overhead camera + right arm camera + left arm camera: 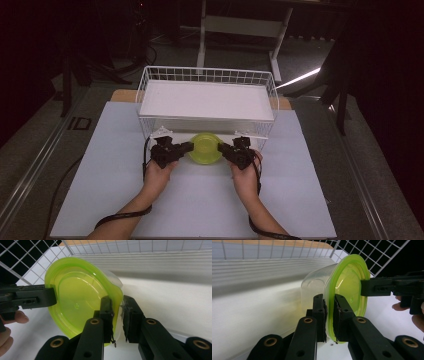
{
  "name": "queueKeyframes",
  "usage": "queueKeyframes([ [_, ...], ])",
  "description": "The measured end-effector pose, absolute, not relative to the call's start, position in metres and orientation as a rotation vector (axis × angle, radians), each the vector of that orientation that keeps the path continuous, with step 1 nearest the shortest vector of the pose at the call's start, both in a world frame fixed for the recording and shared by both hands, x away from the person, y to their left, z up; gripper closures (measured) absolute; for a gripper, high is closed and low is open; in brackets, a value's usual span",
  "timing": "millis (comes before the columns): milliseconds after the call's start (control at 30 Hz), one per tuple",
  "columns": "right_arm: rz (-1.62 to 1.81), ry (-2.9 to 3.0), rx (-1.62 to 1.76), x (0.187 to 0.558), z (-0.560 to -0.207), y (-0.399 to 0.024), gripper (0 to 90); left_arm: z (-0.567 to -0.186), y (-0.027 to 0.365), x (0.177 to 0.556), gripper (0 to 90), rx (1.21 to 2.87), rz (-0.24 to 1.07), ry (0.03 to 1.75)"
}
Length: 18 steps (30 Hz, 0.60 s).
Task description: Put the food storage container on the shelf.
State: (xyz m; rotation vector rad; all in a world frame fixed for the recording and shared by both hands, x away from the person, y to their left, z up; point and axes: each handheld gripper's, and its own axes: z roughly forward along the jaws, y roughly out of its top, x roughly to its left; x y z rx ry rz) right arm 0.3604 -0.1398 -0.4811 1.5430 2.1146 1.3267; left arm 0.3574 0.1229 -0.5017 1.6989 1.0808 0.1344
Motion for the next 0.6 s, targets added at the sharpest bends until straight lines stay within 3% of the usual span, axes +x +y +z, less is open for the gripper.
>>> queueKeyframes([
  [333, 1.330, 2.105, 1.528, 0.369, -0.481, -0.135, 77.5, -0.505, 0.127, 0.370, 80.7, 1.659, 0.103, 1.111],
  [600, 1.344, 2.041, 1.463, 0.372, -0.484, -0.131, 74.6, -0.505, 0.123, 0.380, 77.0, 1.649, 0.187, 1.122],
])
